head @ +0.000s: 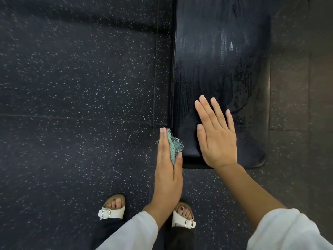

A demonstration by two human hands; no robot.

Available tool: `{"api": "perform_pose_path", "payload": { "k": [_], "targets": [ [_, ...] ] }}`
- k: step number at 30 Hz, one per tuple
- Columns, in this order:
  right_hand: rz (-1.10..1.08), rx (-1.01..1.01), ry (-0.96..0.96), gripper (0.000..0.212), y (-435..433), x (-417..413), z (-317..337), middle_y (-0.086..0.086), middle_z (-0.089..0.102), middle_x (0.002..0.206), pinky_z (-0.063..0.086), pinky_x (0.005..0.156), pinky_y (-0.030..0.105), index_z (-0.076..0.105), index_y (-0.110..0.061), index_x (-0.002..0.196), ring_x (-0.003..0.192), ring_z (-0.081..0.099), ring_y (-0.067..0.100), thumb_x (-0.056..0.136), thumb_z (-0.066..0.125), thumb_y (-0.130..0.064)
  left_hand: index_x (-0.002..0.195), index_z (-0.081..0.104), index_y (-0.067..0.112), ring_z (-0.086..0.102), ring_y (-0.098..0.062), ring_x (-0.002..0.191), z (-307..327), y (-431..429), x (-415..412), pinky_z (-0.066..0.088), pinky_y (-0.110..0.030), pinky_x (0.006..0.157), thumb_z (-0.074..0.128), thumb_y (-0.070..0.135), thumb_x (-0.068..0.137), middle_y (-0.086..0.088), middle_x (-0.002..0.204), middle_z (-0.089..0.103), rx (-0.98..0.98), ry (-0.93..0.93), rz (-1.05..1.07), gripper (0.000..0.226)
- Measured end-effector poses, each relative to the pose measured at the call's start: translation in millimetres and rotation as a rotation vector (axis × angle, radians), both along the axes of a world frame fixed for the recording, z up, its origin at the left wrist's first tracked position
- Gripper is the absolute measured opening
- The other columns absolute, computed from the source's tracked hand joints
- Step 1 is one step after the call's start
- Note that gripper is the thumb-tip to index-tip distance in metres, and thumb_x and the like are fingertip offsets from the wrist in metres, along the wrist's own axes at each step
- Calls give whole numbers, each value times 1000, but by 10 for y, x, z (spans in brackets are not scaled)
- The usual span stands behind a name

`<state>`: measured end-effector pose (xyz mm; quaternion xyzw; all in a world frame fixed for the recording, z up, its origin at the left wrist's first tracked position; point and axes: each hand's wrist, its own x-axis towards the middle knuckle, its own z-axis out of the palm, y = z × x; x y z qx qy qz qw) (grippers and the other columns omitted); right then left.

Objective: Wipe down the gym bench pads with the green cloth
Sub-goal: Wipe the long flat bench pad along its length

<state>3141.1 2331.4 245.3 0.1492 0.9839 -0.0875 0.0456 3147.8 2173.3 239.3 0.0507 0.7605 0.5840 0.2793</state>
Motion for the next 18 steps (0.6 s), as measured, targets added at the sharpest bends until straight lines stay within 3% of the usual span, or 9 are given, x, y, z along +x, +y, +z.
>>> {"api": "perform_pose_path", "payload": {
  "k": [10,15,18],
  "targets": [
    [9,4,28,53,-7,-1,5,-13,14,160,10,121,44,20,-26,153,149,7,9,101,22,-29,155,7,22,12,-2,148,-53,438,-1037,11,-4,109,36,21,105,7,163,11,-44,135,-20,58],
    [13,-2,36,52,0,-1,-3,-12,15,161,10,120,45,21,-25,153,149,8,9,101,21,-30,155,8,23,12,0,147,-49,377,-911,13,-14,117,38,21,105,9,163,11,-30,135,-19,59],
    [20,-5,35,52,6,4,-4,-13,14,161,10,121,45,19,-26,154,149,6,9,102,21,-30,155,8,24,11,3,147,-36,312,-758,13,-11,115,38,22,105,11,163,12,-49,134,-8,59]
  ]
}}
